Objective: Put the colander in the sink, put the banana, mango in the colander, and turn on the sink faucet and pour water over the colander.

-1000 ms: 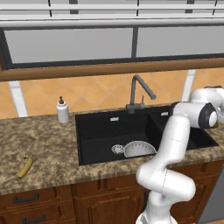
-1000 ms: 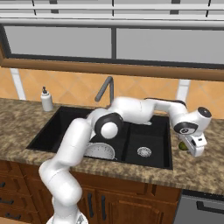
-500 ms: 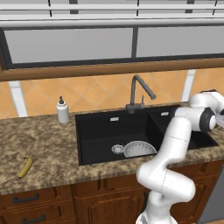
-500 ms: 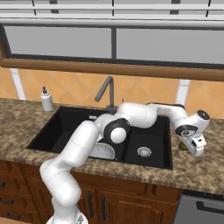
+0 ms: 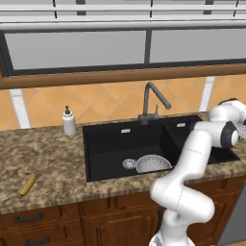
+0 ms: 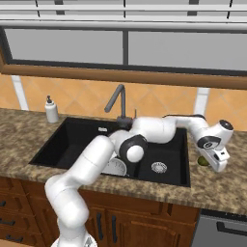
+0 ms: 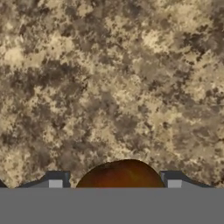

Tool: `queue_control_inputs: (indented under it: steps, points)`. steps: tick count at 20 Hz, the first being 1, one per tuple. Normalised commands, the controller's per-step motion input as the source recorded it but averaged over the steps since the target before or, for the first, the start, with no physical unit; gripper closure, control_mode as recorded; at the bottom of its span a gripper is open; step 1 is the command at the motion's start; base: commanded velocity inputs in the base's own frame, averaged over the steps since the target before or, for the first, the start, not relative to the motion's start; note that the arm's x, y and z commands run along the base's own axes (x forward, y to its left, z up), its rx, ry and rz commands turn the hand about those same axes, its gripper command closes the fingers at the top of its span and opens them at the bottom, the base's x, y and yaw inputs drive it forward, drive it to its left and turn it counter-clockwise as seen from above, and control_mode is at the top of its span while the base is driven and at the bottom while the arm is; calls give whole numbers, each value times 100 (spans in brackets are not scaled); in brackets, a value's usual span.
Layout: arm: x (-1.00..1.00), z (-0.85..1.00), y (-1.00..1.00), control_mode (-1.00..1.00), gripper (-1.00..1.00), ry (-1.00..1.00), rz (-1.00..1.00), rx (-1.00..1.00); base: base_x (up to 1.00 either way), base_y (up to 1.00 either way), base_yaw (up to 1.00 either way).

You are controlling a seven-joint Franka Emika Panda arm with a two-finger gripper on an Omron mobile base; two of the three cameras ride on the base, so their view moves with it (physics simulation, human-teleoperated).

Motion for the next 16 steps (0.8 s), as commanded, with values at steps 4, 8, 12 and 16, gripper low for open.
queue_control_inputs:
  steps: [4,8,12,16]
  points:
    - [0,-51,7,-100,100,3,0,0,0,0,0]
    - [-35,-6,61,-100,100,-2,2,4,0,0,0]
    - [-46,9,99,-100,100,-7,0,0,0,0,0]
    - [-42,48,100,-100,100,-9,0,-1,0,0,0]
